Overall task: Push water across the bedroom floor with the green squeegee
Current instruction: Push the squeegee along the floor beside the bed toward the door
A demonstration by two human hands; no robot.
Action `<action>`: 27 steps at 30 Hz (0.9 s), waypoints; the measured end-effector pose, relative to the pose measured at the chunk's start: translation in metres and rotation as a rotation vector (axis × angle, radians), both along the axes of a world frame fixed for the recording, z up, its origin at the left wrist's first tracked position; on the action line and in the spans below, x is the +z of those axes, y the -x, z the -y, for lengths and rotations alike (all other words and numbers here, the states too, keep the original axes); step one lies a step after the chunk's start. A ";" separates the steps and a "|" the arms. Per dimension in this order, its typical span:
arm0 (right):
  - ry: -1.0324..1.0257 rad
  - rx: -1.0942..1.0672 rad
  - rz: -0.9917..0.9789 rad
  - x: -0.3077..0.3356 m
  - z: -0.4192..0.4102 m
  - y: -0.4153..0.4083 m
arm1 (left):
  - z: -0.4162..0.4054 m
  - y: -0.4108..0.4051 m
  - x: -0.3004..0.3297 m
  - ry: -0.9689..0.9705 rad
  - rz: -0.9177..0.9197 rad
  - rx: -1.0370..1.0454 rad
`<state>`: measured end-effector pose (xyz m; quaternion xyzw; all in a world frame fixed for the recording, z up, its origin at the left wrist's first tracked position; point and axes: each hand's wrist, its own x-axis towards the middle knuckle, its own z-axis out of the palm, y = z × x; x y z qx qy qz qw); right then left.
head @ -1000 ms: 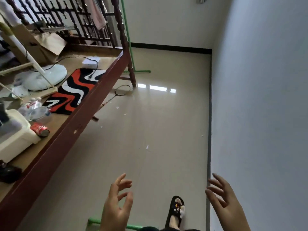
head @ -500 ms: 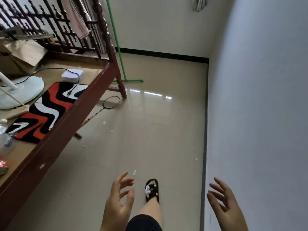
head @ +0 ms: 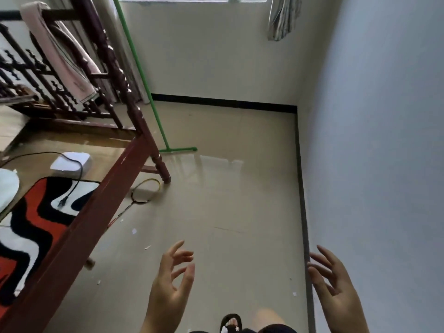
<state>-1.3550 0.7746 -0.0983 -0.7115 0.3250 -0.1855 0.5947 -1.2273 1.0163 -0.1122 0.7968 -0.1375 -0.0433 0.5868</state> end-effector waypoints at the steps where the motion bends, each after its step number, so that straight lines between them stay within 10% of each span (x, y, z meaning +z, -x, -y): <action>1: 0.009 -0.010 -0.004 0.001 0.010 -0.015 | 0.008 -0.016 0.000 -0.004 -0.004 0.005; 27: 0.110 0.354 0.073 -0.009 0.328 -0.634 | 0.271 -0.538 -0.022 0.043 0.013 0.409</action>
